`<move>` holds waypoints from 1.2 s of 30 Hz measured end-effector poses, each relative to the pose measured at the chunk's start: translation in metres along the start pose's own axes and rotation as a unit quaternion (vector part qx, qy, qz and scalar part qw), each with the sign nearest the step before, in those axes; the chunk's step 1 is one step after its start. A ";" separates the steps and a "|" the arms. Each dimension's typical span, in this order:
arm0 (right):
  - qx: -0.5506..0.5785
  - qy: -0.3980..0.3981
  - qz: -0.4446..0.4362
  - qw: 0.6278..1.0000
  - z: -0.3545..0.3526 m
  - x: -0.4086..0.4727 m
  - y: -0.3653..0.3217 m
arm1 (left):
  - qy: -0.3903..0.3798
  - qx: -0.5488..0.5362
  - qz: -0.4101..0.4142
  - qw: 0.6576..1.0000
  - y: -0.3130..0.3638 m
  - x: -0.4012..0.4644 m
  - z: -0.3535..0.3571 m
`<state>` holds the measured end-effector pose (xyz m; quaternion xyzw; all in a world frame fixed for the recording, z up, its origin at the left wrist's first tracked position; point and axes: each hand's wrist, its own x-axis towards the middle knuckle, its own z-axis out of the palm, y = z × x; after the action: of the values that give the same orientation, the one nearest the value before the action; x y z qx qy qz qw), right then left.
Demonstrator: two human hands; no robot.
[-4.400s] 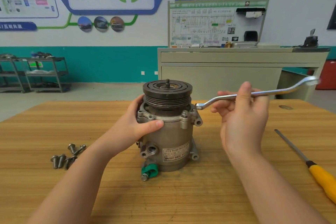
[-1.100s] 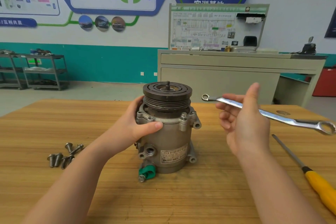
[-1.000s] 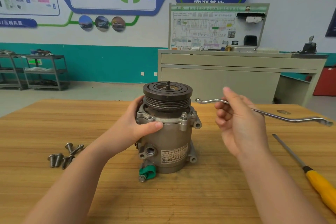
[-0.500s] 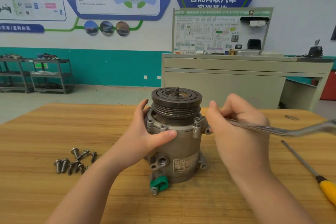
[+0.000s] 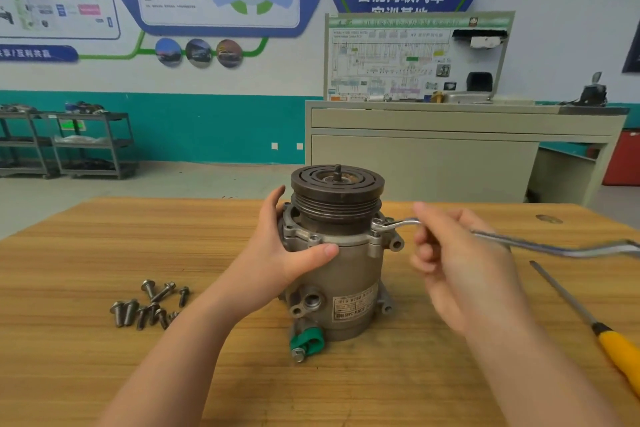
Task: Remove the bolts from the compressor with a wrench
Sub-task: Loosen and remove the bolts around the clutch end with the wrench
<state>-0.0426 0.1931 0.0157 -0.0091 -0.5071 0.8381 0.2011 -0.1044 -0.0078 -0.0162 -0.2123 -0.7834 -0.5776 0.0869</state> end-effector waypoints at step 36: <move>-0.174 0.086 -0.335 0.922 0.033 -0.017 0.017 | -0.001 -0.007 0.002 1.000 0.003 -0.001 0.001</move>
<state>-0.0396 0.1522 0.0138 0.0544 -0.5992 0.6164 0.5080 -0.1019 -0.0062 -0.0141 -0.2152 -0.7791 -0.5824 0.0864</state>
